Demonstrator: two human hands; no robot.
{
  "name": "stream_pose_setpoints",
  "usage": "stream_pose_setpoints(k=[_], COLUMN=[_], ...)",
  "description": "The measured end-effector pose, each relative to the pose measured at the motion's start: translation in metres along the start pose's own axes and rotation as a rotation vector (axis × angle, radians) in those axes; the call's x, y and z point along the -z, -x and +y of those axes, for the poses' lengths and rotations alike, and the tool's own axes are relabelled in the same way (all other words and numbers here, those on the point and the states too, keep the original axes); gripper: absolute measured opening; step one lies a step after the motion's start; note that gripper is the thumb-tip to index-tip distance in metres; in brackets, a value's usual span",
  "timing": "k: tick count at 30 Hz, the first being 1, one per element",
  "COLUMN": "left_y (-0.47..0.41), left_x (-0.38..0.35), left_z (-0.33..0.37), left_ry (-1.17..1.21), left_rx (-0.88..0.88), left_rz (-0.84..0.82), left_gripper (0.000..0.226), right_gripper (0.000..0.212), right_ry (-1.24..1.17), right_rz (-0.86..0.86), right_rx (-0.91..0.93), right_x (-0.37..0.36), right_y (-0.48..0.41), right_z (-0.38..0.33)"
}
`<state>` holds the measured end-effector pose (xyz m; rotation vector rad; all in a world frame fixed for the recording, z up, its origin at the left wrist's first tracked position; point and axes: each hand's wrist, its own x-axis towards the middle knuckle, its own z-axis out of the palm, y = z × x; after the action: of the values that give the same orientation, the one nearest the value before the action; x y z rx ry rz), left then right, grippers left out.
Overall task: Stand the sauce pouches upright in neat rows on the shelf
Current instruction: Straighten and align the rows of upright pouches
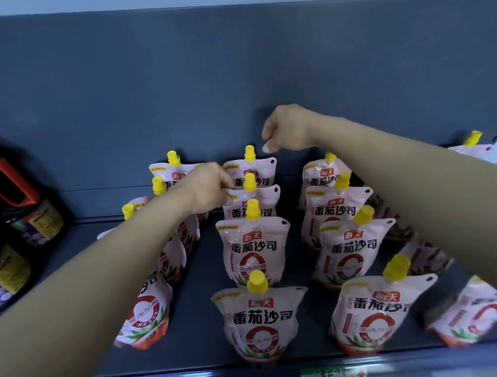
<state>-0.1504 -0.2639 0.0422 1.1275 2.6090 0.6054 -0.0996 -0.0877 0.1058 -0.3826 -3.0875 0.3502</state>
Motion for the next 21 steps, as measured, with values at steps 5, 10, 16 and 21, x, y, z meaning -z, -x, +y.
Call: stream_pose_setpoints(k=[5,10,16,21], left_y=[0.015,0.055,0.092,0.107], left_x=[0.015,0.041,0.024,-0.011], left_z=[0.003,0.012,0.008,0.014], left_ry=[0.046,0.092,0.132,0.034], left_rx=[0.003,-0.035,-0.007,-0.051], left_rz=[0.120,0.030,-0.575,-0.503], left_gripper=[0.018,0.010,0.035,0.030], right_gripper=[0.023,0.023,0.032,0.031], right_ry=[-0.018,-0.065,-0.008,0.055], right_rz=[0.019,-0.335,-0.599,-0.455], right_rx=[0.040,0.055,0.098,0.133], right_x=[0.004,0.006,-0.014,-0.031], right_y=[0.017,0.040,0.057,0.065], right_z=[-0.009,-0.027,-0.045,-0.050])
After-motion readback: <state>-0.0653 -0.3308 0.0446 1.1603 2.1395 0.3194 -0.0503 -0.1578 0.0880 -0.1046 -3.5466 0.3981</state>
